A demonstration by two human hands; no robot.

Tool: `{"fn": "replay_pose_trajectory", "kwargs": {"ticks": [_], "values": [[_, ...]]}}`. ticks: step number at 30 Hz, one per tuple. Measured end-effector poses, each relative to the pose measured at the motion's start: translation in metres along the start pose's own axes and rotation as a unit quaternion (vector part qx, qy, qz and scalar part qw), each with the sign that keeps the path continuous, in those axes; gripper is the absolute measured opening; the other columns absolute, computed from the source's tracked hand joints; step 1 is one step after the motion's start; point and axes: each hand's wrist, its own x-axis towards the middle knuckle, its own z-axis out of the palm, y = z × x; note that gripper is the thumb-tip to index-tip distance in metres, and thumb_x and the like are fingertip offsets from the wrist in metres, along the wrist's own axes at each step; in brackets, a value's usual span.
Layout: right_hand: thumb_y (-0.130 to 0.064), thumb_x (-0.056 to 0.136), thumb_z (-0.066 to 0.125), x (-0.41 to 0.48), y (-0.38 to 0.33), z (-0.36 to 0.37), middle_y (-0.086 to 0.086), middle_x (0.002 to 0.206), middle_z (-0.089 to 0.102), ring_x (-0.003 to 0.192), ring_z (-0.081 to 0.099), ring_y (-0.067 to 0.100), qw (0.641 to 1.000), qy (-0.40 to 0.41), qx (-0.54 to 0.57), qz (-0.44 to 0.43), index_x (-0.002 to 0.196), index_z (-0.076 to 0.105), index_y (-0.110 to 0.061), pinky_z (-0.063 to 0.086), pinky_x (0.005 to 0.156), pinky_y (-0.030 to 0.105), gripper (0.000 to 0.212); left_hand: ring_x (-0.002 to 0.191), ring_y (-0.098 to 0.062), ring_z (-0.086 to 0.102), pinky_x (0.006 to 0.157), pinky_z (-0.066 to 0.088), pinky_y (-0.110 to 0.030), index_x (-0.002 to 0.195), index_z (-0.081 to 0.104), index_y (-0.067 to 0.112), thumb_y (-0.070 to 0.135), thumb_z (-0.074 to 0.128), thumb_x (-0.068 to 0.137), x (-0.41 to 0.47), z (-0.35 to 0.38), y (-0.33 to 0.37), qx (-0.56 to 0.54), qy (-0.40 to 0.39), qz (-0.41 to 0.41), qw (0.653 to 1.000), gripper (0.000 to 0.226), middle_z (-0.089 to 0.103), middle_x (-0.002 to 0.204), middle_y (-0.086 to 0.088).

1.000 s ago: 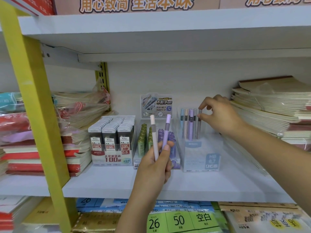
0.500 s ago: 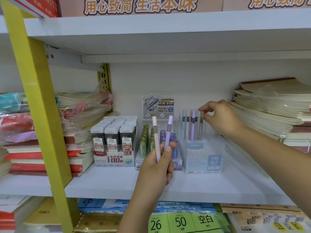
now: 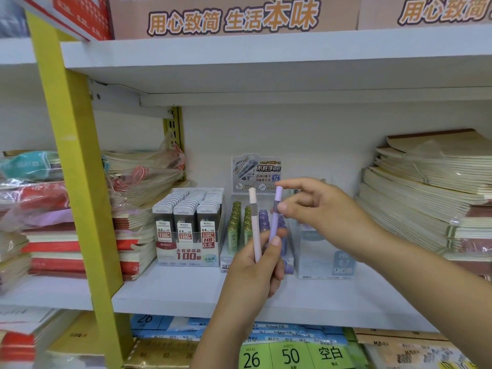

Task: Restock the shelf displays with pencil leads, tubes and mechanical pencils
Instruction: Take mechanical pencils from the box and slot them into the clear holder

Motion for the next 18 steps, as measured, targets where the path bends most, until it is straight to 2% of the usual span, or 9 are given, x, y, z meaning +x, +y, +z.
{"fn": "replay_pose_trajectory", "kwargs": {"ticks": [4, 5, 7, 9, 11, 13, 16, 18], "values": [[-0.012, 0.087, 0.069, 0.005, -0.003, -0.002, 0.008, 0.081, 0.074, 0.071, 0.065, 0.017, 0.995, 0.090, 0.049, 0.008, 0.100, 0.061, -0.027, 0.046, 0.062, 0.032, 0.022, 0.044, -0.006, 0.046, 0.042, 0.035, -0.015, 0.096, 0.070, 0.048, 0.040, 0.053, 0.100, 0.001, 0.001, -0.001, 0.024, 0.012, 0.007, 1.000, 0.019, 0.062, 0.062, 0.004], [-0.009, 0.088, 0.067, 0.007, -0.005, -0.007, 0.008, 0.079, 0.073, 0.069, 0.065, 0.019, 0.988, 0.138, 0.064, -0.002, 0.098, 0.059, -0.026, 0.047, 0.059, 0.033, 0.022, 0.045, -0.008, 0.046, 0.042, 0.036, -0.015, 0.095, 0.069, 0.048, 0.041, 0.053, 0.100, 0.002, 0.001, -0.002, 0.030, 0.019, 0.010, 0.999, 0.018, 0.064, 0.064, 0.003], [-0.005, 0.089, 0.061, 0.010, -0.009, -0.025, 0.006, 0.076, 0.071, 0.064, 0.066, 0.013, 0.968, 0.237, 0.069, -0.046, 0.095, 0.053, -0.027, 0.048, 0.053, 0.025, 0.025, 0.049, -0.012, 0.050, 0.043, 0.037, -0.016, 0.093, 0.066, 0.047, 0.042, 0.052, 0.100, 0.003, 0.001, -0.003, 0.035, 0.030, 0.017, 0.999, 0.017, 0.067, 0.068, 0.001], [-0.007, 0.089, 0.059, 0.013, -0.009, -0.042, 0.005, 0.077, 0.069, 0.062, 0.064, 0.007, 0.954, 0.285, 0.007, -0.091, 0.095, 0.049, -0.030, 0.047, 0.052, 0.019, 0.026, 0.052, -0.014, 0.052, 0.044, 0.037, -0.017, 0.092, 0.063, 0.040, 0.043, 0.051, 0.100, 0.004, 0.001, -0.005, 0.038, 0.044, 0.021, 0.998, 0.014, 0.068, 0.068, 0.000], [-0.013, 0.089, 0.059, 0.016, -0.002, -0.052, 0.002, 0.080, 0.067, 0.066, 0.062, 0.009, 0.950, 0.280, -0.099, -0.099, 0.098, 0.049, -0.031, 0.046, 0.056, 0.022, 0.023, 0.047, -0.011, 0.049, 0.043, 0.036, -0.016, 0.097, 0.058, 0.027, 0.042, 0.050, 0.100, 0.005, 0.002, -0.007, 0.045, 0.053, 0.022, 0.997, 0.017, 0.066, 0.065, 0.002], [-0.017, 0.090, 0.060, 0.019, 0.009, -0.054, -0.002, 0.082, 0.066, 0.071, 0.062, 0.010, 0.949, 0.236, -0.192, -0.080, 0.102, 0.049, -0.031, 0.047, 0.064, 0.027, 0.021, 0.042, -0.007, 0.046, 0.041, 0.035, -0.016, 0.098, 0.053, 0.020, 0.041, 0.048, 0.101, 0.005, 0.002, -0.008, 0.049, 0.059, 0.021, 0.997, 0.022, 0.062, 0.061, 0.004], [-0.013, 0.091, 0.060, 0.022, 0.025, -0.053, -0.003, 0.087, 0.065, 0.079, 0.067, 0.016, 0.956, 0.170, -0.233, -0.054, 0.103, 0.047, -0.030, 0.054, 0.078, 0.040, 0.024, 0.042, -0.002, 0.049, 0.042, 0.034, -0.014, 0.093, 0.049, 0.021, 0.042, 0.044, 0.103, 0.005, 0.003, -0.009, 0.063, 0.064, 0.023, 0.996, 0.024, 0.057, 0.061, 0.005], [-0.013, 0.092, 0.059, 0.022, 0.033, -0.053, -0.005, 0.089, 0.064, 0.080, 0.067, 0.018, 0.955, 0.153, -0.249, -0.051, 0.101, 0.045, -0.034, 0.054, 0.079, 0.046, 0.027, 0.041, -0.002, 0.048, 0.042, 0.034, -0.015, 0.089, 0.049, 0.022, 0.039, 0.042, 0.104, 0.005, 0.003, -0.009, 0.061, 0.063, 0.022, 0.996, 0.024, 0.055, 0.064, 0.000]]}}
